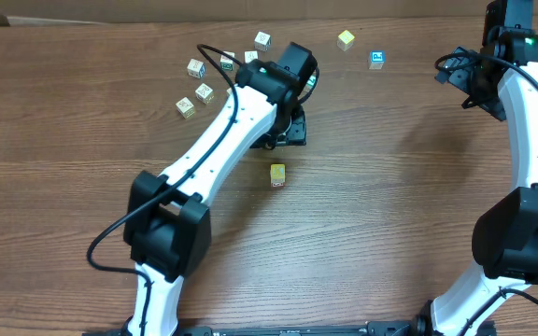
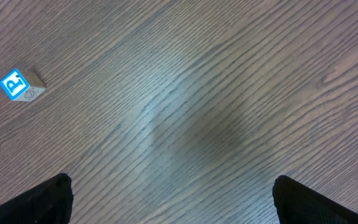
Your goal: Form a tower
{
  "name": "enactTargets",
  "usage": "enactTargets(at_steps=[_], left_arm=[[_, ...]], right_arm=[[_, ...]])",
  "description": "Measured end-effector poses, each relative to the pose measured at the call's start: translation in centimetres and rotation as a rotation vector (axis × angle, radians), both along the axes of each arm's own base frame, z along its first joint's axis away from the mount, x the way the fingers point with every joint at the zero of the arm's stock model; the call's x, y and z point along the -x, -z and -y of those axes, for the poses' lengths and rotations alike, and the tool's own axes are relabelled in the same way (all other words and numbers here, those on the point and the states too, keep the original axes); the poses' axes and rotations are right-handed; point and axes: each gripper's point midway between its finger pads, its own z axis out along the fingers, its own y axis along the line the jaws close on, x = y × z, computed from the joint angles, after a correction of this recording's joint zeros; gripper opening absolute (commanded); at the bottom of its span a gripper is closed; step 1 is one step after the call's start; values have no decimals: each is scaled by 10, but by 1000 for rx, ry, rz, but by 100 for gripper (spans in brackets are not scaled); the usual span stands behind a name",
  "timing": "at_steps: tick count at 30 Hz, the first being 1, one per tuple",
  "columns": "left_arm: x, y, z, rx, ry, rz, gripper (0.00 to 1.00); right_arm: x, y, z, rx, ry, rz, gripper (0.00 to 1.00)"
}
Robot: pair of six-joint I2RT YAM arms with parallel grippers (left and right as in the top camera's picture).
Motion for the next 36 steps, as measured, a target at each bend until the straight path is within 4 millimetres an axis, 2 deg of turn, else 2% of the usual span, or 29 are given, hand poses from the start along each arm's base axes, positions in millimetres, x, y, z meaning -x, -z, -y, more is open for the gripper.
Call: enactTargets(at_steps=[4,10,16,23,27,36], left_arm=[[15,28,4,-65,11,-77,75],[36,58,9,-130,43,-175,76],[43,62,3,-157,50,-211,75],[43,63,3,-161,64,-208,82],[43,71,2,-162,63,-205,81],[38,76,3,-157,62,-183,77]], right_arm=[[0,0,0,0,0,1,100],[0,0,0,0,0,0,100],[0,0,0,0,0,0,100],[0,0,0,0,0,0,100],[0,0,0,0,0,1,100],[0,0,0,0,0,0,100]])
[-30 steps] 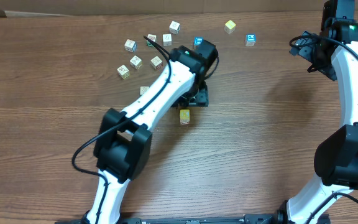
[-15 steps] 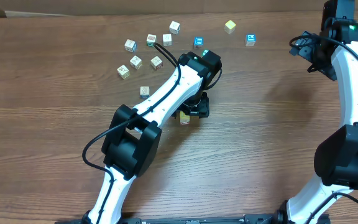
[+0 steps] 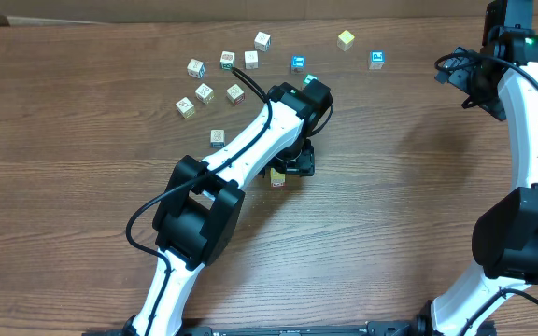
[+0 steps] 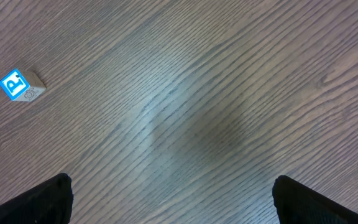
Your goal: Form a tower
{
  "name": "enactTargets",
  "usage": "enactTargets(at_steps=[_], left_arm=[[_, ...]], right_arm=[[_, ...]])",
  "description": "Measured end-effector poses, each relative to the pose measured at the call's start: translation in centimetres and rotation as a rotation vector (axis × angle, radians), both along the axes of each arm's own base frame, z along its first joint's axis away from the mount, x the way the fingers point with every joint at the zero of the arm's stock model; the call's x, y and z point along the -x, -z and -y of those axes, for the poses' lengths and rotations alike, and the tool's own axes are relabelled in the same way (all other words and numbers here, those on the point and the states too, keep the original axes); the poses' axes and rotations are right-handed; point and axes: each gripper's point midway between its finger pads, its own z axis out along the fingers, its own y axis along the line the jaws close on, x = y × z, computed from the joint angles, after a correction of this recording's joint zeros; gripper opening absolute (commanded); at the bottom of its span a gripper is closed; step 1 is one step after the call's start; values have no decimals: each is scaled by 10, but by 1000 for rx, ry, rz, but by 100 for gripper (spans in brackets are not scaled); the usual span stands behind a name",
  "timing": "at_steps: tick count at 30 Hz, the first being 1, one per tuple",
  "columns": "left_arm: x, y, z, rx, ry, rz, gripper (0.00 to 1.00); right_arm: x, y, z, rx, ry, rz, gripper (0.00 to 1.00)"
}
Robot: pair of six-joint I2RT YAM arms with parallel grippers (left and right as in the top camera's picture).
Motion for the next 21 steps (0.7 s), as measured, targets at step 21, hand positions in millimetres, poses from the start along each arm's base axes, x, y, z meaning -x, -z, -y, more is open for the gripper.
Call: enactTargets(at_steps=[21], left_arm=[[1,25,-1,5,-22,16,64]], right_arm=[[0,0,0,1,0,0,100]])
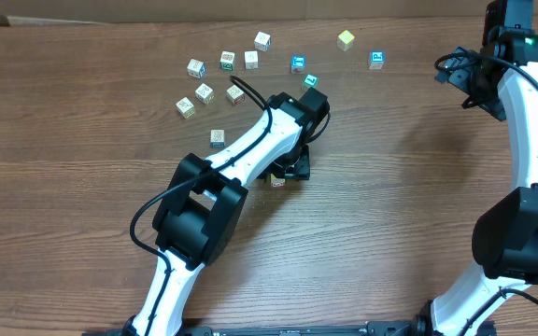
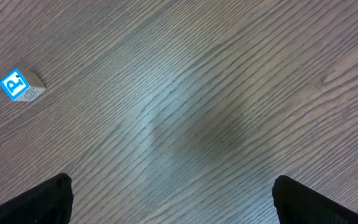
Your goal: Form a tower
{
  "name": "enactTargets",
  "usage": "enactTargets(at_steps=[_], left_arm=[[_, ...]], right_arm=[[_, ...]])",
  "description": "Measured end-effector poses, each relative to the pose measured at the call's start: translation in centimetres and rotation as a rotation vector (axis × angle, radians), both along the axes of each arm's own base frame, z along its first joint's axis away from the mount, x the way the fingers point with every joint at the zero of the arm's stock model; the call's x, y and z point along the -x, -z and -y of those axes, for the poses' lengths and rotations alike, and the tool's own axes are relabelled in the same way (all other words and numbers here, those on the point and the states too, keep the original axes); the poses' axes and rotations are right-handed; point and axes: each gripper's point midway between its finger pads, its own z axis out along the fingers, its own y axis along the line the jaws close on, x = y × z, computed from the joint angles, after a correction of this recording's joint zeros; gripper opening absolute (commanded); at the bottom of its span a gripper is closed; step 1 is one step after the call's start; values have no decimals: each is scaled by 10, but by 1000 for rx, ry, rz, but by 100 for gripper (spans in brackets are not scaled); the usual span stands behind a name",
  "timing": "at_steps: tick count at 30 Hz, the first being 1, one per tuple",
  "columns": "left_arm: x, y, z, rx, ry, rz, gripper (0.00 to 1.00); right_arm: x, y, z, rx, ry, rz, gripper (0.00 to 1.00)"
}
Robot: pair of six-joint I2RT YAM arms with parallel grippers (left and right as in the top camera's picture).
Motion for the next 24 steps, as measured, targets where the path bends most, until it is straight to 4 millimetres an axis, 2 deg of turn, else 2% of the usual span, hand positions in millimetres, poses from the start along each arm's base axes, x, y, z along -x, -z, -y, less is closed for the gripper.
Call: enactTargets(at_steps=[6,16,24], left_arm=[[-2,7,4,29,-24,18,52],[-4,8,1,54,-53,15,53],[-4,8,0,59,-24,9,49]], right_arm=[[0,0,0,-1,1,0,100],[0,0,0,0,0,0,100],[0,0,0,0,1,0,100]])
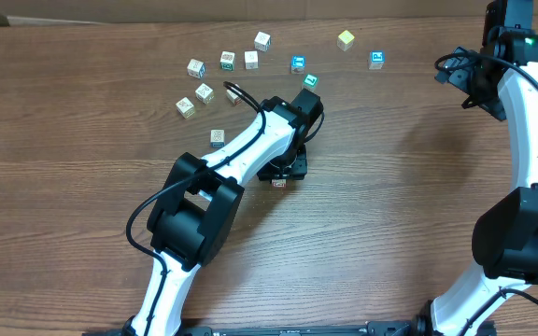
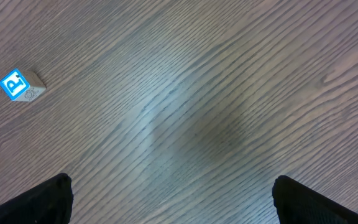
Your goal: Form a tower
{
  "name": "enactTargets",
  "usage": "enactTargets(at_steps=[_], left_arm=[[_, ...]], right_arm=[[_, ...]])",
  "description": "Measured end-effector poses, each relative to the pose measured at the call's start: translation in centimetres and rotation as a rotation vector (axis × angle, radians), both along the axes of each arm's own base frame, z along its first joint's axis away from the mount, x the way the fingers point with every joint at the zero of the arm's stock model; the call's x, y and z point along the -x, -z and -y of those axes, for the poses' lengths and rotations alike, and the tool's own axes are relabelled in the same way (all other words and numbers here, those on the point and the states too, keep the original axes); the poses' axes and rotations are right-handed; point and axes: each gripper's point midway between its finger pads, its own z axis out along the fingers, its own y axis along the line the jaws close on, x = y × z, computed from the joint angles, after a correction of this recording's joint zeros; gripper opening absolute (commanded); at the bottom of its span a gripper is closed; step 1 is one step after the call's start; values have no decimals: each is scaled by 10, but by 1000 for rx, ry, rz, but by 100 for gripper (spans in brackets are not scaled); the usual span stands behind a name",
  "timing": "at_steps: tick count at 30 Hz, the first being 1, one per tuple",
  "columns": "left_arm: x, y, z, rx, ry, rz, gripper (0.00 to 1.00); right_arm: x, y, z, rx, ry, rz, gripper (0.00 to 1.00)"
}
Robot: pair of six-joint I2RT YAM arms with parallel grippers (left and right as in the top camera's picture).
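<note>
Small wooden letter blocks lie scattered at the back of the table, among them a white one (image 1: 262,40), a blue one (image 1: 297,63) and a yellow-green one (image 1: 346,39). In mid-table, a yellow block (image 1: 278,183) shows only as a sliver under my left gripper (image 1: 284,169), which sits right over it. The arm hides its jaws and whatever may be between them. My right gripper (image 2: 173,202) hangs open over bare wood at the far right, its black fingertips (image 2: 45,199) wide apart. A blue-faced block (image 2: 17,85) lies to its left.
A lone block (image 1: 217,137) lies left of the left forearm. Several more blocks (image 1: 195,67) cluster at the back left. The blue-faced block (image 1: 376,59) sits near the right arm (image 1: 530,121).
My left gripper has shifted slightly left over the yellow block, which stays almost covered. The right arm and the scattered blocks have not moved.
First my left gripper was near the back cluster, with the yellow block alone and in full view in mid-table. Then the gripper stood right beside that block. After that it sat over the block and has stayed there. My right gripper stayed open and still throughout.
</note>
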Motion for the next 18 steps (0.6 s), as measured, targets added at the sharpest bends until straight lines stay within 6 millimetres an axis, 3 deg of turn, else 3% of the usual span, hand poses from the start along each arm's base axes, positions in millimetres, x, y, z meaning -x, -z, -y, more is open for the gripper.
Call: enactTargets(at_steps=[4,9,18], left_arm=[[0,0,0,0,39,1,49],[0,0,-1,-2,56,1,36],[-1,0,-2,-9,64,8,23]], right_arm=[[0,0,0,0,0,0,100],[0,0,0,0,0,0,100],[0,0,0,0,0,0,100]])
